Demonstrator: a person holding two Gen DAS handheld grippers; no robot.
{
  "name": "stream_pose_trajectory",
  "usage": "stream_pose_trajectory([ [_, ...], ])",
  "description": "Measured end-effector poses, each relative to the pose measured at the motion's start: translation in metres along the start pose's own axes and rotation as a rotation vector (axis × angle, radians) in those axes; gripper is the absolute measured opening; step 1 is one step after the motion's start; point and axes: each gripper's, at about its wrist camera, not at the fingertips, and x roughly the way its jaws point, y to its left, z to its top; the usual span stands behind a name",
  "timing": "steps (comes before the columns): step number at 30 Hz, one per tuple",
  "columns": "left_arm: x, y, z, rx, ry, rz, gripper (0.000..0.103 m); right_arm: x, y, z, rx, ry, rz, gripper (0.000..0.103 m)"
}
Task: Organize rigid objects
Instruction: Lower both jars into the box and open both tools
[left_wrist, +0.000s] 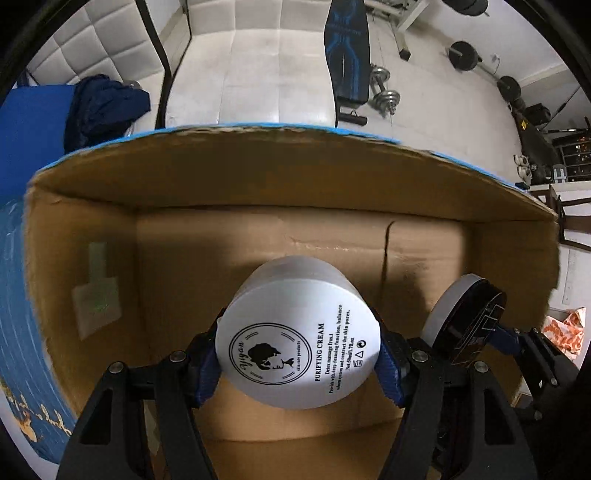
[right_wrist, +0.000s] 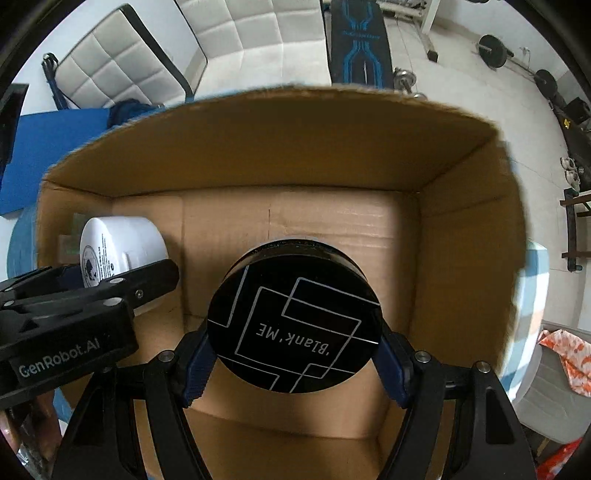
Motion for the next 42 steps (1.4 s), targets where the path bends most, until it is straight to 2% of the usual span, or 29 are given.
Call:
stream_pose_trajectory([
  [9, 0.018, -0.005, 0.010, 0.015, 0.055, 0.002, 0.067, 0.030, -0.007, 0.019, 0.002, 0.065, -0.041, 0.077],
  [16, 0.029, -0.002, 0.007, -0.013, 0.097, 0.025, 0.067, 0.038, -0.001, 0.021, 0.003, 0.107, -0.049, 0.077],
  [18, 0.027, -0.002, 0.004, -0.015, 0.092, 0.020, 0.072, 0.039, 0.000, 0.020, 0.009, 0.117, -0.048, 0.079],
  [20, 0.022, -0.003, 0.001, -0.017, 0.079, 0.019, 0.074, 0.037, 0.002, 0.020, 0.002, 0.113, -0.046, 0.084],
  [23, 0.014, -0.005, -0.003, -0.022, 0.062, 0.017, 0.084, 0.034, 0.007, 0.018, -0.003, 0.112, -0.045, 0.089],
  [28, -0.004, -0.006, -0.017, -0.010, 0.033, 0.035, 0.092, 0.024, 0.015, 0.009, -0.019, 0.102, -0.068, 0.096],
  [30, -0.012, -0.005, -0.026, -0.011, 0.016, 0.041, 0.095, 0.018, 0.018, 0.002, -0.016, 0.094, -0.068, 0.103],
  [32, -0.021, 0.000, -0.039, -0.017, -0.001, 0.033, 0.098, 0.009, 0.021, -0.007, -0.014, 0.074, -0.076, 0.103],
  [42, -0.076, 0.000, -0.104, -0.022, -0.146, 0.053, 0.099, -0.033, 0.027, -0.070, 0.034, -0.022, -0.049, 0.103],
])
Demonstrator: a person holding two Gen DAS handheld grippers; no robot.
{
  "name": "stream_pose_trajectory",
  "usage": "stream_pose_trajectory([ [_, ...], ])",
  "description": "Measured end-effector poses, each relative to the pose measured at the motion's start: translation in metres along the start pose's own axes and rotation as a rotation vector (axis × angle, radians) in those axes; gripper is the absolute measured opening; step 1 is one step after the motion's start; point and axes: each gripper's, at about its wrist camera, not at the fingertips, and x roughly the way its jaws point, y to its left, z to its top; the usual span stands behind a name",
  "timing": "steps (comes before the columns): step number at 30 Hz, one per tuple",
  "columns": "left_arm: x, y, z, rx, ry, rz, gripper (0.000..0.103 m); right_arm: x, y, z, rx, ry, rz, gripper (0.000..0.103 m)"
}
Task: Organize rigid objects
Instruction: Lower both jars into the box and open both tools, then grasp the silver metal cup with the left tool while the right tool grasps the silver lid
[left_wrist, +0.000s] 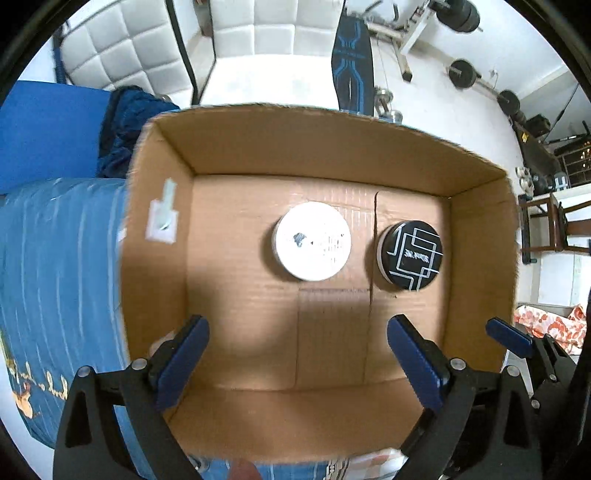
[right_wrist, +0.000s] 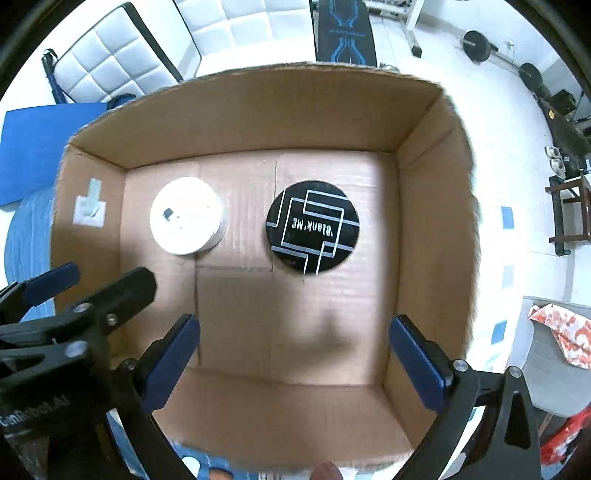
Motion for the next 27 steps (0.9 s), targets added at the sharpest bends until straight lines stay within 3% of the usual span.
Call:
stream_pose_trajectory([
  [6, -0.035, 0.004, -0.035, 0.007, -0.086, 0.027, 0.099, -0.027, 0.000, -0.036, 0.021, -0.054, 0.003, 0.103],
  [18, -0.083, 0.012, -0.094, 0.005, -0.159, -0.006, 0.099, -0.097, -0.007, -0.106, 0.023, -0.148, 0.017, 0.103],
  [23, -0.084, 0.041, -0.133, -0.029, -0.166, 0.012, 0.099, -0.095, -0.009, -0.147, 0.008, -0.126, 0.033, 0.103],
  [27, -0.057, 0.077, -0.167, -0.074, -0.120, 0.076, 0.099, -0.070, -0.019, -0.180, 0.013, -0.068, 0.032, 0.103],
])
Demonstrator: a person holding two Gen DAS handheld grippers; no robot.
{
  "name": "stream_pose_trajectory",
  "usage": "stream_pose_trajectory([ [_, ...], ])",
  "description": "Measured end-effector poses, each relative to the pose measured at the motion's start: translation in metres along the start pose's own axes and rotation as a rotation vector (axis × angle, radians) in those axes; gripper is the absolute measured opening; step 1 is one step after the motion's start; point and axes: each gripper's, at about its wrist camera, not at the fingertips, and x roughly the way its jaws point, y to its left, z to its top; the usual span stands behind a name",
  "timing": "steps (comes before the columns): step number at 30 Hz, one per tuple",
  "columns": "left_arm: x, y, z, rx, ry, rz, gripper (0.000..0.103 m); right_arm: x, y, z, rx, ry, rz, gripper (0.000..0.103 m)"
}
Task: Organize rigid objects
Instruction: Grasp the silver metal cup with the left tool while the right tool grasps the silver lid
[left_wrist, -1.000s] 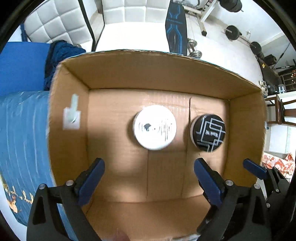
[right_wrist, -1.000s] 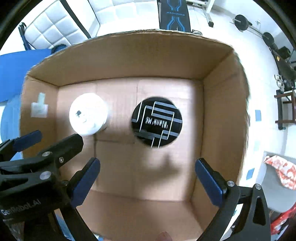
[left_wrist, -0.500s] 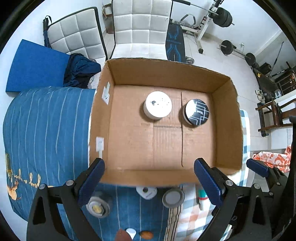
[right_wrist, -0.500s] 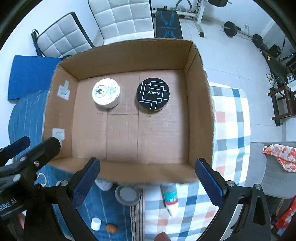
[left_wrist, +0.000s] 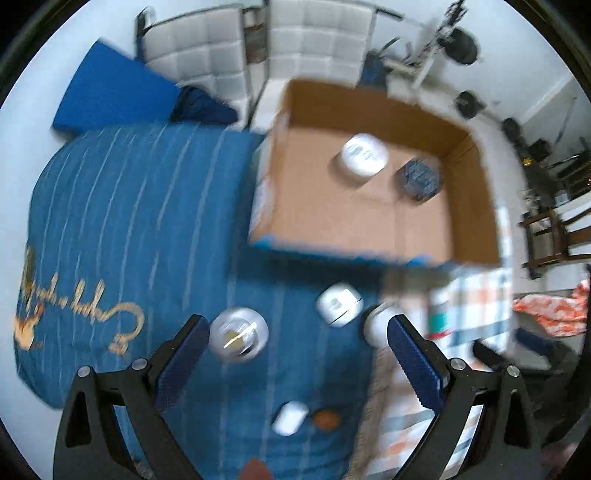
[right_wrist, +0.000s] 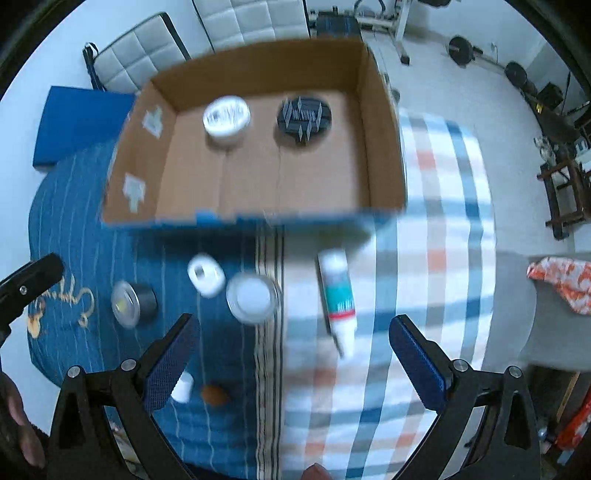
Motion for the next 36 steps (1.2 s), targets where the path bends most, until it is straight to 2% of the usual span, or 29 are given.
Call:
stream_pose_trajectory([
  [6, 0.072, 0.046, -0.033, -0.107, 0.156, 0.028, 0.099, 0.052, -0.002, -0.023, 0.004, 0.072, 0.027, 0.103],
  [13, 0.126, 0.059, -0.034, -0.134, 0.226, 0.046, 0.099, 0.119, 0.034, -0.014, -0.033, 0.142, 0.019, 0.103],
  [17, 0.150, 0.065, -0.028, -0.154, 0.279, 0.023, 0.099, 0.147, 0.047, -0.006, -0.037, 0.164, -0.014, 0.103],
  [25, 0.179, 0.069, -0.024, -0.151, 0.342, 0.007, 0.099, 0.171, 0.053, 0.003, -0.031, 0.202, -0.041, 0.101],
  [28, 0.182, 0.068, -0.023, -0.152, 0.326, 0.005, 0.094, 0.174, 0.057, 0.004, -0.032, 0.210, -0.050, 0.093],
  [30, 0.183, 0.066, -0.024, -0.145, 0.322, 0.012, 0.070, 0.177, 0.058, 0.006, -0.031, 0.221, -0.048, 0.076],
  [32, 0.183, 0.063, -0.026, -0.132, 0.315, 0.030, 0.070, 0.177, 0.065, 0.003, -0.040, 0.219, -0.064, 0.072],
  [33, 0.182, 0.061, -0.027, -0.125, 0.306, 0.037, 0.070, 0.177, 0.067, 0.002, -0.047, 0.215, -0.067, 0.066],
  [36, 0.180, 0.049, -0.038, -0.096, 0.289, 0.055, 0.069, 0.177, 0.072, -0.005, -0.065, 0.222, -0.079, 0.066],
])
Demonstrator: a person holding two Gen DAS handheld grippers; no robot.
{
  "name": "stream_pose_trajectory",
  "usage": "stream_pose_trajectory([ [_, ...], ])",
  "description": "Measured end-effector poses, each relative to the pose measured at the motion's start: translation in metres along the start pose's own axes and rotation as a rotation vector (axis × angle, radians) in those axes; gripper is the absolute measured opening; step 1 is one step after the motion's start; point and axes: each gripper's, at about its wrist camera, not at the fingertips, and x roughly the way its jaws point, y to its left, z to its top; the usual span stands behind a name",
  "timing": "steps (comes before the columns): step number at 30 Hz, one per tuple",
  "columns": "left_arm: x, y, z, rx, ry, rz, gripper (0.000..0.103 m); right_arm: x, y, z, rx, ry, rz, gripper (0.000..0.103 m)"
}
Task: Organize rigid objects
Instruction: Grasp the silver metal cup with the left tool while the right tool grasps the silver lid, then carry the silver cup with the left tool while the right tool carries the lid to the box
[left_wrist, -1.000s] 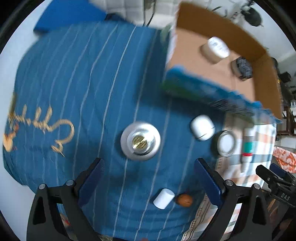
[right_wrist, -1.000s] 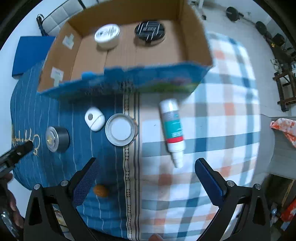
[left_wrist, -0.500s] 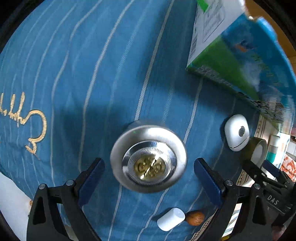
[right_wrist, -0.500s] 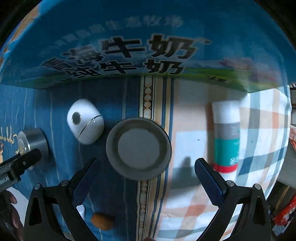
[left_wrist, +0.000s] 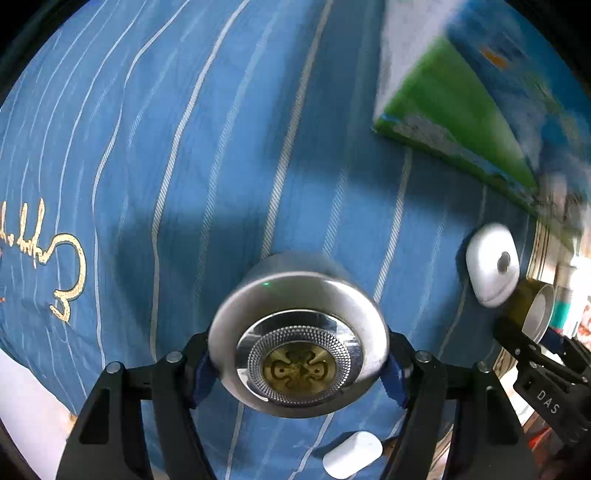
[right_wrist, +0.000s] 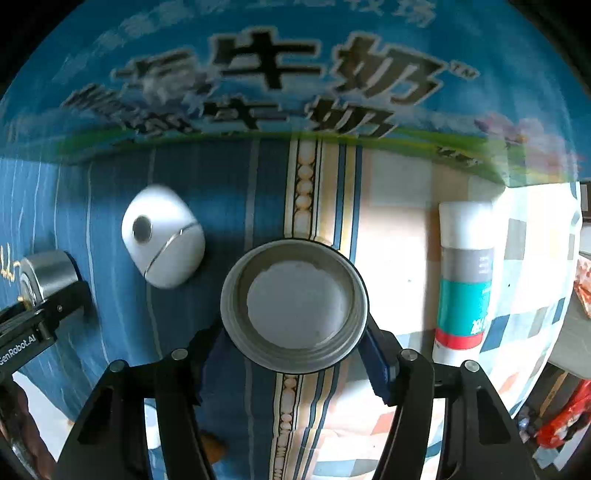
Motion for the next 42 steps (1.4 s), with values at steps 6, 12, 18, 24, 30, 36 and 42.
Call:
stream_pose_trajectory([
  [6, 0.004, -0.027, -0.034, 0.070, 0.010, 0.012, 0.069, 0.005, 0.004, -0.021, -0.016, 0.021, -0.009, 0.066],
  [12, 0.011, -0.053, -0.061, 0.121, 0.014, 0.019, 0.069, 0.012, -0.006, -0.061, 0.005, 0.056, -0.006, 0.065],
  [18, 0.010, -0.072, -0.065, 0.133, 0.009, 0.030, 0.070, 0.017, -0.010, -0.071, 0.037, 0.060, 0.002, 0.067],
  [24, 0.010, -0.069, -0.066, 0.136, 0.010, 0.031, 0.069, 0.017, -0.028, -0.063, 0.062, 0.045, 0.009, 0.072],
  [30, 0.011, -0.067, -0.058, 0.133, 0.010, 0.029, 0.069, 0.025, -0.037, -0.055, 0.071, 0.051, -0.022, 0.073],
  [36, 0.012, -0.066, -0.058, 0.129, 0.008, 0.027, 0.069, 0.023, -0.026, -0.051, 0.075, 0.062, -0.040, 0.073],
  [42, 0.009, -0.069, -0.060, 0.127, 0.013, 0.020, 0.069, 0.025, -0.025, -0.066, 0.083, 0.064, -0.033, 0.067],
])
